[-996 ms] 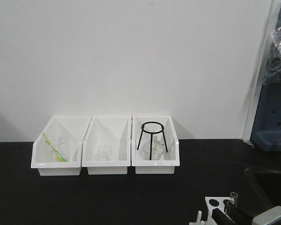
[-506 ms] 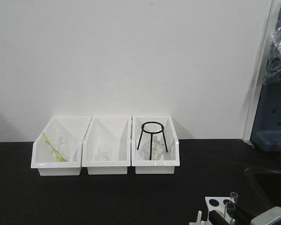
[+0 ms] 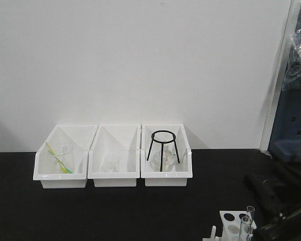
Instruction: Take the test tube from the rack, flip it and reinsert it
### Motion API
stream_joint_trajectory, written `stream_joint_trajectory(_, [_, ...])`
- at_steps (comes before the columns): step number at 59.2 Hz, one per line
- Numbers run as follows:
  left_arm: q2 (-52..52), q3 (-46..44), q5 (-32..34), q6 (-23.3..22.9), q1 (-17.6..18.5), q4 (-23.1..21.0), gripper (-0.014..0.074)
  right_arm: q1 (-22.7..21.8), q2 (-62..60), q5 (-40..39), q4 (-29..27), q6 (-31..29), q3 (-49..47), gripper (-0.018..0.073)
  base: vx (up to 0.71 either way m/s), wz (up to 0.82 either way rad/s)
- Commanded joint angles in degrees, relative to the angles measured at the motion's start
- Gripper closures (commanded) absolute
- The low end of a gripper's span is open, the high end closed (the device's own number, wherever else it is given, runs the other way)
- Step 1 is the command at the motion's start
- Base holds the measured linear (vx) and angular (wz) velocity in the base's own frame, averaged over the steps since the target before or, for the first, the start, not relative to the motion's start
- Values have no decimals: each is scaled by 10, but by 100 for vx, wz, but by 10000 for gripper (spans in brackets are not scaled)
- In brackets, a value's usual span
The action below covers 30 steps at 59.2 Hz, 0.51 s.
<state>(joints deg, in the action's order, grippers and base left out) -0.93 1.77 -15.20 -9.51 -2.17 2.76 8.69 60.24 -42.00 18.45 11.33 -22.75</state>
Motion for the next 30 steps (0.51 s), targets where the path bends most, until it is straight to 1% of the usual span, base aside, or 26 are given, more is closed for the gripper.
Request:
stream_joint_trajectory(1, [-6, 1, 49, 0, 2, -3, 603, -2, -74, 138, 12, 51, -66, 182, 0, 0])
stream_joint_trajectory(3, [-6, 1, 49, 0, 2, -3, 603, -2, -95, 204, 21, 71, -83, 236, 0, 0])
stream_joint_trajectory(5, [-6, 1, 49, 0, 2, -3, 603, -2, -110, 249, 28, 86, -92, 293, 0, 0])
stream_joint_trajectory(7, [-6, 1, 49, 0, 2, -3, 603, -2, -129, 298, 43, 94, -99, 400, 0, 0])
stream_joint_trajectory(11, [-6, 1, 49, 0, 2, -3, 603, -2, -153, 340, 59, 97, -100, 578, 0, 0])
stream_joint_trajectory(14, [-6, 1, 49, 0, 2, -3, 603, -2, -168, 358, 62, 97, -97, 574, 0, 0])
stream_joint_trajectory(30, [-6, 1, 49, 0, 2, -3, 603, -2, -215, 373, 62, 96, -87, 571, 0, 0])
